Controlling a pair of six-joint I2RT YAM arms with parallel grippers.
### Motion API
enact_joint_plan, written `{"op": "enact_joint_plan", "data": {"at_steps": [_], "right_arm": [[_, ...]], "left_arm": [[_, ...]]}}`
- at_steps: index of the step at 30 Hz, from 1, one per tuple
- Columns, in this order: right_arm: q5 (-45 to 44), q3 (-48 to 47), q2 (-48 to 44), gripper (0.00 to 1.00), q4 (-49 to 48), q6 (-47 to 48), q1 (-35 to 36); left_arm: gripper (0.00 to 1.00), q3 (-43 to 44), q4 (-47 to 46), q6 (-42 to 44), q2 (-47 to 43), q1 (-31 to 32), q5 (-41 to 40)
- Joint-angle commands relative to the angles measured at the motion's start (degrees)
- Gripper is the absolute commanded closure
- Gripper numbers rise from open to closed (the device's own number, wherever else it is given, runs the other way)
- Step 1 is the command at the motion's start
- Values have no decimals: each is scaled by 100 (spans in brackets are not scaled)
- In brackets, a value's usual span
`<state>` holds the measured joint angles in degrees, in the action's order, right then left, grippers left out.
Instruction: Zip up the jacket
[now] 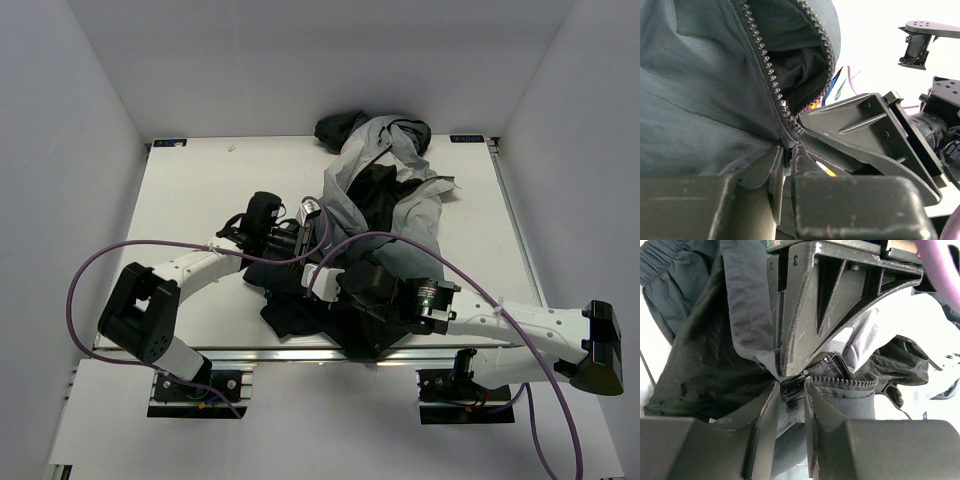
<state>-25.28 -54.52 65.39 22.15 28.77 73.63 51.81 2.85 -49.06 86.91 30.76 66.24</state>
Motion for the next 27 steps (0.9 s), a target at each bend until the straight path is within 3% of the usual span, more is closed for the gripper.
{"op": "enact_joint_plan", "data": {"at_steps": [1,15,18,21,23,27], "right_arm": [[66,-120,-193,70,-264,-91,20],[217,-199,-202,81,-36,-425,12],[312,-208,-140,64,-1,-434,12],[305,-208,-140,63,26,-408,12],[182,-182,-114,66,-70,-408,12],[76,-164,-79,87,-255,-399,12]], "left_arm": [[100,118,189,177,-219,9,39],[100,268,576,590,-263,9,-129],[100,277,602,590,-280,9,-137],[100,303,585,582,-289,9,-111],[100,312,576,590,-315,9,-111],[100,338,611,599,-333,9,-102]]}}
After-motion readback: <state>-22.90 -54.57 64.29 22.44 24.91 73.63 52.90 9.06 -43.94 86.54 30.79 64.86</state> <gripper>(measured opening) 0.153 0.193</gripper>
